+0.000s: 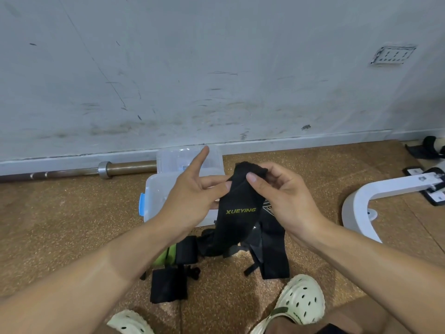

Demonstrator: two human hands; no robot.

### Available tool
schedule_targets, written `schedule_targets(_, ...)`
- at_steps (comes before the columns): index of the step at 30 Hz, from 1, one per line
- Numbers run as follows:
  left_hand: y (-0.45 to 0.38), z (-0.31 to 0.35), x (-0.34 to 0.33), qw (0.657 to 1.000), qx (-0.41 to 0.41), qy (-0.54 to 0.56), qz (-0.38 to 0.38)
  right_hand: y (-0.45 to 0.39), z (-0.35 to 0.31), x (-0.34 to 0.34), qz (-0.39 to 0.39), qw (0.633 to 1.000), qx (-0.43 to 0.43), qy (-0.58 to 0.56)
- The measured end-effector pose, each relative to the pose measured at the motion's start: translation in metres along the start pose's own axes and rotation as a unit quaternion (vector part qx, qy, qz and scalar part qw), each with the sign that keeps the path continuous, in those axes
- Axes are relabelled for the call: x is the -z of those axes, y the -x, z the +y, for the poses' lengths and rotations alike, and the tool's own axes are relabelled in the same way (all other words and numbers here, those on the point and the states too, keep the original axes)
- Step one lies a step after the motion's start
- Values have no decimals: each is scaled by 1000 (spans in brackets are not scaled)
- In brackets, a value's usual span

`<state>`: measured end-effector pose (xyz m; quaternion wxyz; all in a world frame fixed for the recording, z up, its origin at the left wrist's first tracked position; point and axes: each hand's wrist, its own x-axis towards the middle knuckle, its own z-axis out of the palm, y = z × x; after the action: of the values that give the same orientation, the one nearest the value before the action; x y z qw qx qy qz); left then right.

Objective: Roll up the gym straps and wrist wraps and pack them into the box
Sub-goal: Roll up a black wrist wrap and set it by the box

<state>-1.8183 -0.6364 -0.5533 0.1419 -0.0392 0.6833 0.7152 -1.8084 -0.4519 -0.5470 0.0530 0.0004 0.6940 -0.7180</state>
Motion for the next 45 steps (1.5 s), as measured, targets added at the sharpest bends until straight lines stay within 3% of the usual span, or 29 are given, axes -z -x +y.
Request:
schedule_targets(5, -7, -3, 5, 995, 12, 25, 96, 3, -3, -1, 23, 1000, 13, -10)
schedule_targets(7, -13, -2, 12, 988, 16, 53, 143, 4, -8, 1, 46, 996, 11, -73)
schedule_targets(10, -18, 3, 18, 985, 3, 50, 166, 3, -12, 4, 44, 995, -21, -91)
schedule_targets(13, -17, 5, 17, 988, -14, 22, 152, 0, -7, 5, 43, 996, -79, 13)
schedule_targets(17, -14, 5, 13, 993, -24, -9, 115, -2, -2, 2, 14, 989, -134, 62)
schedule_targets(22, -11, 6, 9, 996, -18, 22, 85, 2, -4, -6, 23, 992, -113, 49)
schedule_targets(26, -9, -1, 6, 999, 38, 0, 7, -5, -19, -5, 51, 993, -100, -30)
schedule_targets(29, -9, -5, 0, 999, 22, -12, 48, -15, -32, 2, 68, 991, -113, -30)
schedule_targets(34, -16, 5, 13, 988, -7, 32, 149, -15, -25, 10, -41, 972, -198, 119)
schedule_targets(37, -16, 5, 12, 986, -5, 32, 161, -7, -6, 2, -47, 962, -211, 164)
schedule_targets(40, -13, 2, 8, 990, -5, 7, 142, -5, 2, -4, 7, 972, -199, 128)
schedule_targets(45, 3, -7, -9, 998, 18, -58, 33, -14, -13, -1, 96, 974, -197, -51)
